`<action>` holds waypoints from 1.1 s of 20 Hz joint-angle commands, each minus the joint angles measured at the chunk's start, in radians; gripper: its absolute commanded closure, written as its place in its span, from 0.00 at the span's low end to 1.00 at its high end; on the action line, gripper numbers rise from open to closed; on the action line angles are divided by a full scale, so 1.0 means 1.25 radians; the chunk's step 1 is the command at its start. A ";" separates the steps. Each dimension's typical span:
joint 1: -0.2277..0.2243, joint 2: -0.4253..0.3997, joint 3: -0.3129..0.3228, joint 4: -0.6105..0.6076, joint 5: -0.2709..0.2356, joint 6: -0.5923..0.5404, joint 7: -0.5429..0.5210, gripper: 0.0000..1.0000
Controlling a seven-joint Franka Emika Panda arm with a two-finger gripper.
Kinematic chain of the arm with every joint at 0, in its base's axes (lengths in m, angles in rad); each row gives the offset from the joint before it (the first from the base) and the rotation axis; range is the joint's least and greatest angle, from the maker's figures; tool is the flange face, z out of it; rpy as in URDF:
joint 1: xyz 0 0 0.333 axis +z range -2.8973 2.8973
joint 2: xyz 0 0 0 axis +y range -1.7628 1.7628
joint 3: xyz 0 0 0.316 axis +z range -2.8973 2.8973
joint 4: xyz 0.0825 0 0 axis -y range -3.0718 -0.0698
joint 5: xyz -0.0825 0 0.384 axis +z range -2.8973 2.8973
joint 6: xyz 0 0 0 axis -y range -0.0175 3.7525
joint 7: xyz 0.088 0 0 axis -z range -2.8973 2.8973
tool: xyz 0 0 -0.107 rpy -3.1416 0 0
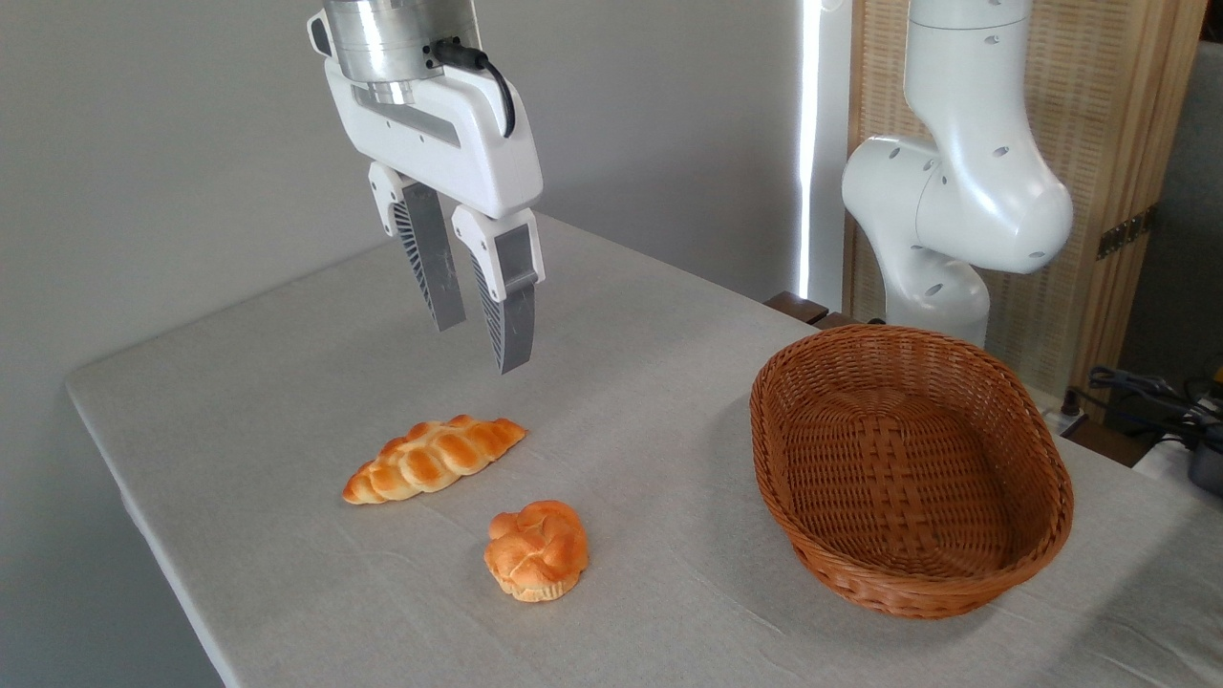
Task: Put bread into the basket
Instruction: 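Lower the open gripper toward the round knotted bread roll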
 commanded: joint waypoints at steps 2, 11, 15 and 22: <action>0.017 -0.007 -0.003 -0.001 0.000 -0.025 -0.007 0.00; 0.017 -0.007 -0.004 -0.006 0.000 -0.024 -0.013 0.00; 0.017 -0.032 -0.019 -0.059 -0.001 0.005 -0.010 0.00; 0.013 -0.100 -0.022 -0.257 -0.044 0.266 -0.011 0.00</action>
